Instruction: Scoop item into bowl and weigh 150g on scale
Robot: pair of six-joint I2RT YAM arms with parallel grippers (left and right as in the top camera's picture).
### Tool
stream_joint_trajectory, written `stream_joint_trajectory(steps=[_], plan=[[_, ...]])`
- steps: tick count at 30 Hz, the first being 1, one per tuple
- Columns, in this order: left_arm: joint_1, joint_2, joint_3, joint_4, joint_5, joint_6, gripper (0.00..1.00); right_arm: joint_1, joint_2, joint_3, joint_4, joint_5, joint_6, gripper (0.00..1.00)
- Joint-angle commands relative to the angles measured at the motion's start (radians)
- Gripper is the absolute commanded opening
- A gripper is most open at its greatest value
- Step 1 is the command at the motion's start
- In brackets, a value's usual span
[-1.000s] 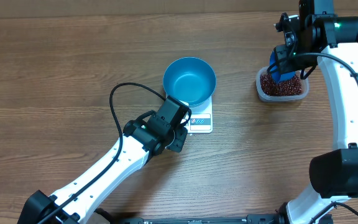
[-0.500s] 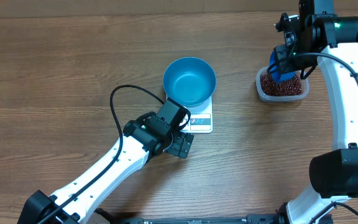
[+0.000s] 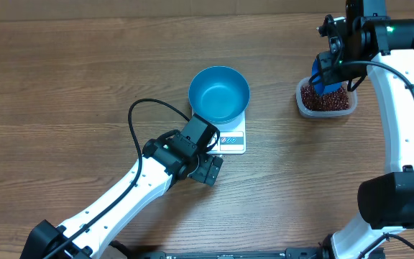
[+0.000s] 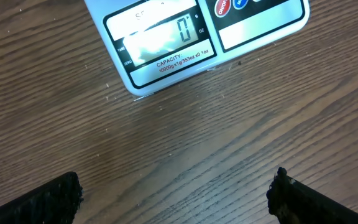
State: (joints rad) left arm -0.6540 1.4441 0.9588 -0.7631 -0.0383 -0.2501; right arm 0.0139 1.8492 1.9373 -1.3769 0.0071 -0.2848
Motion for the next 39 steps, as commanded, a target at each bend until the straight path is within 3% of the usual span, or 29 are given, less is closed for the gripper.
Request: stream_joint_trajectory(steps=[1,9,18,31,39], plan=[[-0.001,0.002,-0.001,0.002,-0.005,0.030,1.00,-0.004,0.008,-0.003,0.002,-0.002,0.008,0.04],[-0.001,0.002,-0.001,0.005,-0.005,0.030,0.99,-0.003,0.007,0.023,-0.020,0.177,0.007,0.03],[-0.001,0.002,-0.001,0.005,-0.006,0.030,1.00,-0.003,0.007,0.155,-0.074,0.175,-0.003,0.03],[-0.001,0.002,-0.001,0.005,-0.005,0.030,0.99,-0.002,0.082,0.105,-0.143,0.183,-0.013,0.04],[-0.001,0.002,-0.001,0.005,-0.006,0.030,1.00,-0.002,0.156,0.072,-0.093,0.329,-0.012,0.04]])
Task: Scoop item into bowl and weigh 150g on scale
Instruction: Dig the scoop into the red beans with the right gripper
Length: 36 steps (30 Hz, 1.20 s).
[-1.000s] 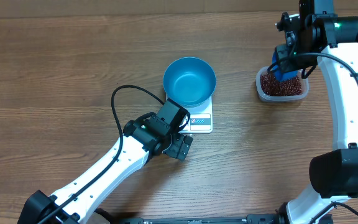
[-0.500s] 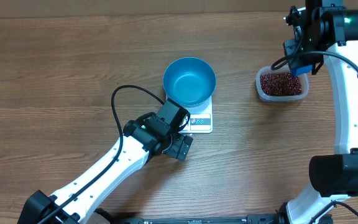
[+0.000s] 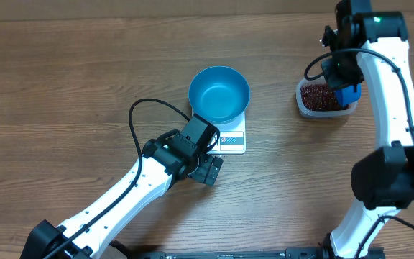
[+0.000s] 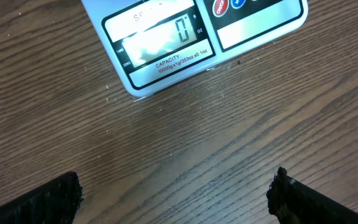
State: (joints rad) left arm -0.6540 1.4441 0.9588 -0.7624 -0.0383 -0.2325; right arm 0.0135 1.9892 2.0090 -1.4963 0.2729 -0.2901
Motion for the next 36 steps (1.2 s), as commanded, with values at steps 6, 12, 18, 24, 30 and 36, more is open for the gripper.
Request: stream_joint_trajectory(steps=[6,12,18,24,30,36], plan=[[-0.001,0.002,-0.001,0.004,-0.005,0.012,1.00,-0.002,0.060,0.000,0.038,0.064,-0.029,0.04],[-0.001,0.002,-0.001,0.004,-0.005,0.012,1.00,-0.002,0.111,-0.001,0.045,0.062,-0.028,0.04],[-0.001,0.002,-0.001,0.004,-0.005,0.012,0.99,-0.002,0.134,-0.013,0.058,-0.005,-0.023,0.04],[-0.001,0.002,-0.001,0.004,-0.005,0.012,1.00,-0.003,0.134,-0.096,0.095,0.024,-0.021,0.04],[-0.001,0.002,-0.001,0.004,-0.005,0.012,1.00,-0.003,0.134,-0.184,0.171,-0.017,-0.024,0.04],[-0.001,0.002,-0.001,0.004,-0.005,0.012,1.00,-0.003,0.134,-0.230,0.218,-0.095,0.049,0.04]])
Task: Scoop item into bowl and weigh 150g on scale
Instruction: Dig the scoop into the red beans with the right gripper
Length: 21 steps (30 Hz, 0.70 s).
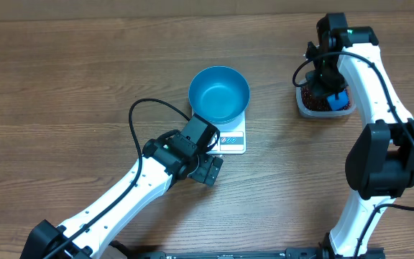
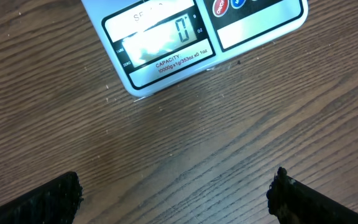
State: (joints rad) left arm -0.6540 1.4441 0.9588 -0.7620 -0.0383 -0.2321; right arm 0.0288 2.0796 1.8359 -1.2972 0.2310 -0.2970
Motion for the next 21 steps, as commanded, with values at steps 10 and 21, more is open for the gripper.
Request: stream_joint_trajectory(steps=[10,21], plan=[[-0.001,0.002,-0.001,0.004,-0.005,0.012,1.00,-0.020,0.043,-0.083,0.060,-0.126,0.115,0.04],[-0.001,0.002,-0.001,0.004,-0.005,0.012,0.99,-0.081,0.043,-0.083,0.080,-0.346,0.119,0.04]])
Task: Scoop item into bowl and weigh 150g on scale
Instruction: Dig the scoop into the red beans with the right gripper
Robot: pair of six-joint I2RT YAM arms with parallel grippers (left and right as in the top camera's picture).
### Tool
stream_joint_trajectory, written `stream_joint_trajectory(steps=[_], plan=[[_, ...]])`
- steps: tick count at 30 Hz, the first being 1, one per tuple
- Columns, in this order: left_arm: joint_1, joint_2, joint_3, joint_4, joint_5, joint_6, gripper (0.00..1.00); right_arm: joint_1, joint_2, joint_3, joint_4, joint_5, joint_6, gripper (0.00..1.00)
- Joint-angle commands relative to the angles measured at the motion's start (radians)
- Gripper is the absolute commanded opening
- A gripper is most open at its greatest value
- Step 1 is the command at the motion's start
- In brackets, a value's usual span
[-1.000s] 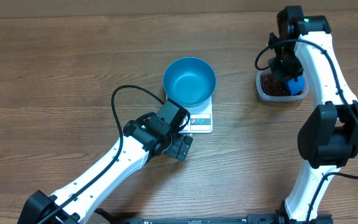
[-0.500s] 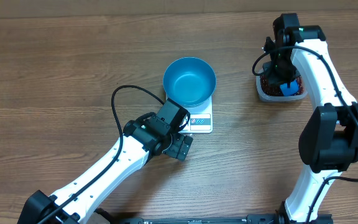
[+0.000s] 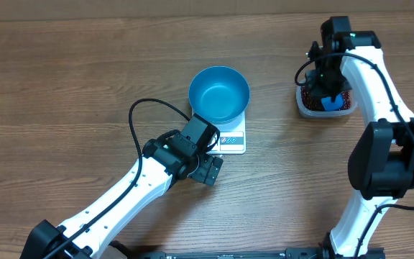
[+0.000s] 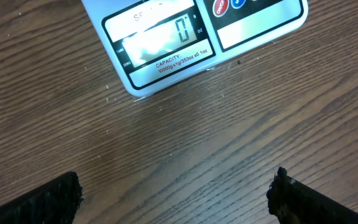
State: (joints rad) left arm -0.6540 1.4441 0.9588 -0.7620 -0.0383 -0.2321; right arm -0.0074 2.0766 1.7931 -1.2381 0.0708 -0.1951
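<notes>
A blue bowl point(image 3: 219, 93) stands empty on the white scale point(image 3: 233, 141). In the left wrist view the scale's display point(image 4: 160, 38) reads 0. At the right, a clear container of red beans point(image 3: 313, 99) sits on the table. My right gripper point(image 3: 327, 90) is over it, shut on a blue scoop point(image 3: 330, 104) that dips into the beans at the container's near right side. My left gripper point(image 3: 211, 170) rests just in front of the scale, open, its fingertips point(image 4: 51, 198) wide apart over bare wood with nothing between them.
The brown wooden table point(image 3: 63, 86) runs all round. A black cable point(image 3: 136, 115) loops from the left arm beside the bowl. The right arm point(image 3: 379, 79) arches along the table's right side, from the near edge to the container.
The right gripper has shifted slightly over the bean container, and the scoop's blue now shows lower, at the container's near side. The left arm and the 0 reading are unchanged.
At first the right gripper held the blue scoop over the middle of the bean container. Then the scoop was at the container's right edge. After that the arm had swung round with the scoop down inside the container, where it still is. The left gripper stayed open by the scale.
</notes>
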Motion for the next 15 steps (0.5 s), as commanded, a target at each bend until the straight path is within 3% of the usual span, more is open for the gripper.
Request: stream_joint_trajectory(steps=[1,6,15], plan=[[-0.001,0.002,-0.001,0.004,-0.005,0.012,1.00,-0.056,0.047,-0.040,0.023,-0.216,0.016,0.04],[-0.001,0.002,-0.001,0.004,-0.005,0.012,1.00,-0.110,0.047,-0.040,0.034,-0.386,0.012,0.04],[-0.001,0.002,-0.001,0.004,-0.006,0.012,0.99,-0.164,0.047,-0.040,0.030,-0.422,0.013,0.04]])
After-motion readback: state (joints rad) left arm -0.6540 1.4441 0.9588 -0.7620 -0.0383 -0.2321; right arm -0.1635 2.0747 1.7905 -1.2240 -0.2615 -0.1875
